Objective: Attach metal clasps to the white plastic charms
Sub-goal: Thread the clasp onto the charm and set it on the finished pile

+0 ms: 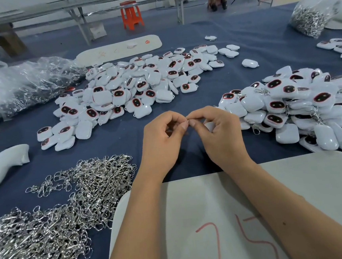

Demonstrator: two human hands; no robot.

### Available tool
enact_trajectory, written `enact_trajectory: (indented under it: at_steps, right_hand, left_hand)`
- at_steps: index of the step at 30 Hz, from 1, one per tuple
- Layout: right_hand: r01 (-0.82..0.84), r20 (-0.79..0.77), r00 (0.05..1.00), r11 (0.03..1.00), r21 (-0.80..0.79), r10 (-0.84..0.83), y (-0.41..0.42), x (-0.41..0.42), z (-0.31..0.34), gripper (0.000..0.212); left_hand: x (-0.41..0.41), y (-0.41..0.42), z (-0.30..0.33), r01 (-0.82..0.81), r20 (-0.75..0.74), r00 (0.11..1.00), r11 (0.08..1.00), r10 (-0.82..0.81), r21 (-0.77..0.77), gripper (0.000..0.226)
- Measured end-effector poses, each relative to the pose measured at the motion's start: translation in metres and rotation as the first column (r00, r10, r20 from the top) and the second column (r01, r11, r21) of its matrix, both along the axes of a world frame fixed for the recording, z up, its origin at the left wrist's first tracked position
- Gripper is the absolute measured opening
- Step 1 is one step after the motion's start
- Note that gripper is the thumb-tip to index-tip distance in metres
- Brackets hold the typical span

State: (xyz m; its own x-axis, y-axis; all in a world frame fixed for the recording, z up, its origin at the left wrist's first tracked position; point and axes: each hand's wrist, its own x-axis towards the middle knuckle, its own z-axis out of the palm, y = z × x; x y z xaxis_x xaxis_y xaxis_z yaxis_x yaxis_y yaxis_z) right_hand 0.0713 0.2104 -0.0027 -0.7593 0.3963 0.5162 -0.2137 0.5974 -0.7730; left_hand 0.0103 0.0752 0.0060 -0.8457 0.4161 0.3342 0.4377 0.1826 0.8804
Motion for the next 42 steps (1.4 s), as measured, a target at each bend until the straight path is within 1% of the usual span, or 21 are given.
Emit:
enact_trajectory:
  at_steps: [6,10,14,18,20,22,24,26,28,30,32,33,35,37,38,42]
  right_hand:
    - [0.038,-0.055,0.998,0.986,0.164,-0.029,0.001,-0.001,-0.003,0.014]
    - [0.051,-0.061,0.997,0.963,0.264,-0.037,0.002,-0.001,-0.004,0.014]
    - [0.056,-0.056,0.998,0.947,0.317,-0.04,0.004,-0.001,-0.004,0.015]
    - [0.071,-0.06,0.997,0.943,0.326,-0.054,0.003,-0.001,-0.004,0.014]
    - [0.055,-0.045,0.998,0.962,0.269,-0.044,0.003,-0.001,-0.003,0.013]
    - [0.006,0.03,1.0,0.994,0.112,-0.009,0.005,-0.001,-0.002,0.013]
    - [-0.072,0.143,0.987,0.996,-0.048,0.079,0.008,-0.002,-0.001,0.016]
    - [-0.16,0.176,0.966,0.974,-0.161,0.188,0.011,-0.003,0.0,0.018]
    - [-0.17,0.158,0.966,0.964,-0.203,0.204,0.013,-0.003,0.0,0.019]
    - [-0.151,0.14,0.973,0.968,-0.2,0.181,0.013,-0.001,0.001,0.019]
    - [-0.121,0.11,0.984,0.98,-0.157,0.139,0.011,0.0,0.0,0.02]
    - [-0.103,0.089,0.99,0.988,-0.111,0.113,0.01,0.0,0.0,0.019]
    - [-0.063,0.039,0.997,0.997,0.039,0.062,0.008,0.0,-0.002,0.015]
    - [-0.014,-0.013,1.0,0.98,0.197,0.017,0.006,-0.001,-0.003,0.014]
    - [0.006,-0.031,1.0,0.97,0.243,0.002,0.006,-0.001,-0.004,0.014]
    - [0.045,-0.067,0.997,0.952,0.304,-0.025,0.007,-0.003,-0.006,0.015]
  left_hand:
    - [-0.003,-0.003,-0.002,0.018,0.037,0.999,1.0,-0.018,0.009,0.018]
    - [-0.005,-0.004,-0.002,0.021,0.044,0.999,1.0,-0.02,-0.009,0.018]
    - [-0.003,-0.003,-0.003,0.003,0.003,1.0,0.998,-0.003,-0.058,0.018]
    - [-0.003,-0.002,-0.006,-0.024,-0.034,0.999,0.994,0.02,-0.11,0.019]
    - [-0.003,-0.001,-0.007,-0.041,-0.077,0.997,0.992,0.031,-0.123,0.019]
    - [-0.002,0.001,-0.006,-0.048,-0.116,0.993,0.992,0.034,-0.121,0.018]
    - [-0.002,0.002,-0.007,-0.047,-0.135,0.99,0.992,0.031,-0.115,0.016]
    - [-0.002,0.002,-0.007,-0.043,-0.149,0.989,0.993,0.026,-0.113,0.014]
    - [-0.002,0.003,-0.007,-0.042,-0.168,0.986,0.994,0.024,-0.104,0.014]
    - [0.0,0.003,-0.007,-0.046,-0.186,0.982,0.994,0.027,-0.095,0.014]
    - [0.0,0.004,-0.006,-0.046,-0.2,0.979,0.994,0.026,-0.094,0.014]
    - [0.0,0.003,-0.006,-0.044,-0.207,0.978,0.994,0.023,-0.098,0.014]
    - [-0.001,0.001,-0.006,-0.047,-0.215,0.976,0.993,0.022,-0.112,0.015]
    - [-0.002,-0.002,-0.007,-0.051,-0.208,0.978,0.991,0.025,-0.121,0.015]
    - [-0.003,-0.003,-0.007,-0.053,-0.204,0.979,0.991,0.027,-0.122,0.015]
    - [-0.003,-0.002,-0.008,-0.053,-0.215,0.976,0.991,0.026,-0.122,0.015]
